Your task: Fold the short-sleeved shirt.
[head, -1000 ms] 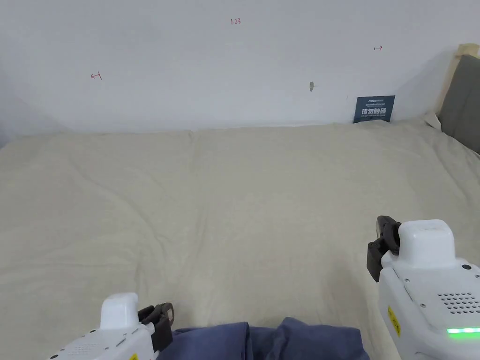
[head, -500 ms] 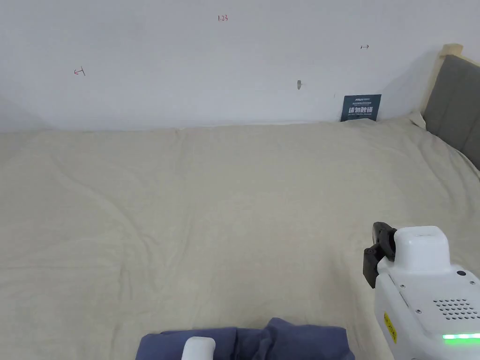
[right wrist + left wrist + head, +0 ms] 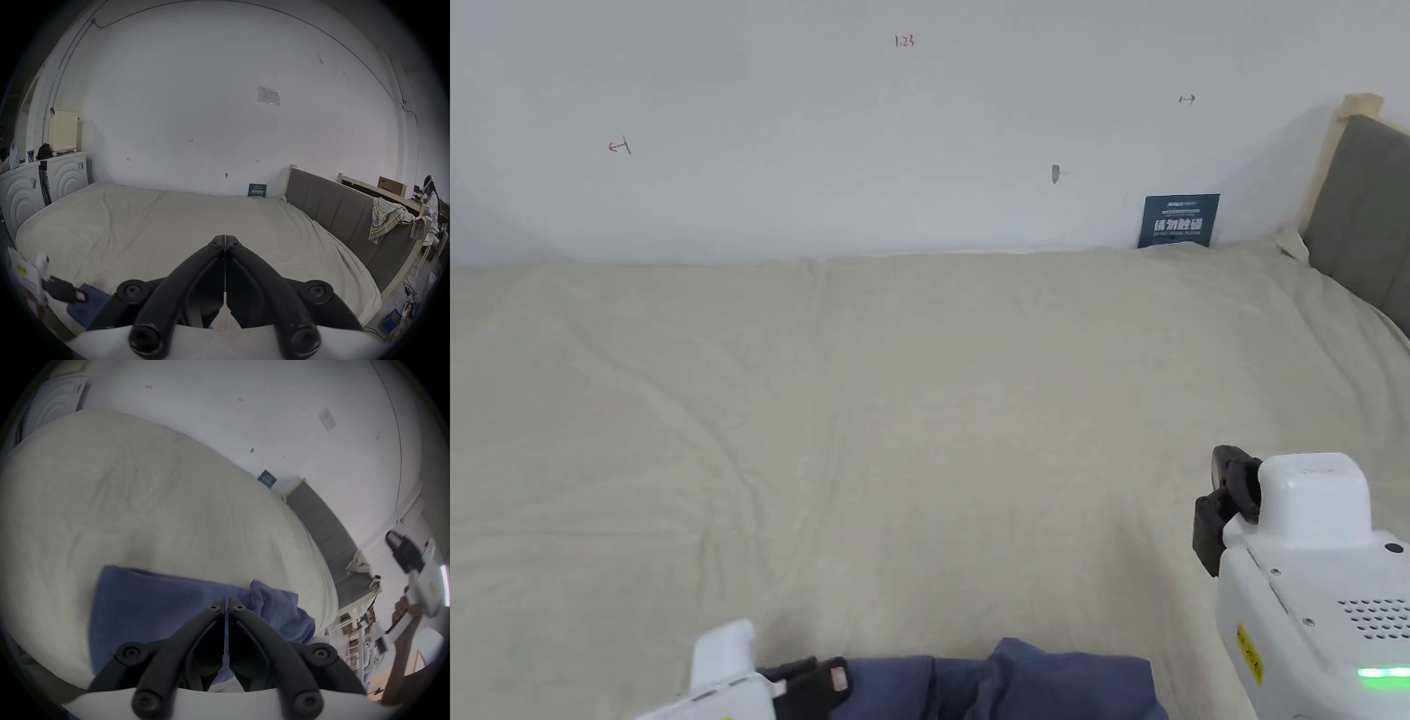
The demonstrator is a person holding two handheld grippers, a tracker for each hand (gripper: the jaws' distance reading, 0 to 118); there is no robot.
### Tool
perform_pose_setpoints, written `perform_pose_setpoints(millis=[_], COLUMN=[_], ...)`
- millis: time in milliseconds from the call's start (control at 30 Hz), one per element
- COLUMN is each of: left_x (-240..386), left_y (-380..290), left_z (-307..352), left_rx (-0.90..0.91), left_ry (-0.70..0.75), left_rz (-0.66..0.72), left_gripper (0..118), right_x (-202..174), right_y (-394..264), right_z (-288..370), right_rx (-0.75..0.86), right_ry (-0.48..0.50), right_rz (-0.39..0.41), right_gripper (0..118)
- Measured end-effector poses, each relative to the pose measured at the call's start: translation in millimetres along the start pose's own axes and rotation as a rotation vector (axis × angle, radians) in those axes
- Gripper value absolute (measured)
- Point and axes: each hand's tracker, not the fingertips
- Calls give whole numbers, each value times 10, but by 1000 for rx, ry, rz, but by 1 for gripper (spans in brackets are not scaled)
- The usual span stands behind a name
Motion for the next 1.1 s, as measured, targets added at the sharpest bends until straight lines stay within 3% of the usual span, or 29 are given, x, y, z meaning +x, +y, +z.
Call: perform_pose_setpoints(millis=[100,133,167,200,233,300,367,567,700,767,867,967,1100], left_x=[-250,-357,-461,-549,-633,-788,-938,-1179,-1195,-1193,-1139,-1136,-989], left_y=[173,216,251,276,294,288,252,186,95,41,-22,-26,-42], left_z=[267,341,392,417,420,447,429,151,-98,-231,-293,-303,-175], left_rx=[17,26,29,22,-6,-54,-95,-192,-237,-261,-239,-240,-187], left_ry=[-3,-4,3,13,35,81,120,69,48,56,74,82,112], left_rz=[60,85,123,147,170,197,235,178,126,127,125,123,105], left_gripper=[7,19,39,71,91,102,102,101,70,67,47,13,10], right_x=[-63,-89,-114,-138,-167,-219,-275,-377,-408,-415,-408,-379,-345], right_y=[5,8,5,4,5,7,10,-11,-59,-78,-96,-104,-93], right_z=[-11,-17,-23,-31,-42,-59,-75,-136,-176,-188,-208,-229,-239], right_rx=[2,1,0,0,-3,-9,-11,-25,-47,-54,-64,-68,-73], right_ry=[13,17,21,26,30,41,51,66,64,61,55,50,43], right_rz=[-1,-2,-3,-3,-2,1,12,31,37,41,47,43,54], right_gripper=[0,0,0,0,0,0,0,0,0,0,0,0,0])
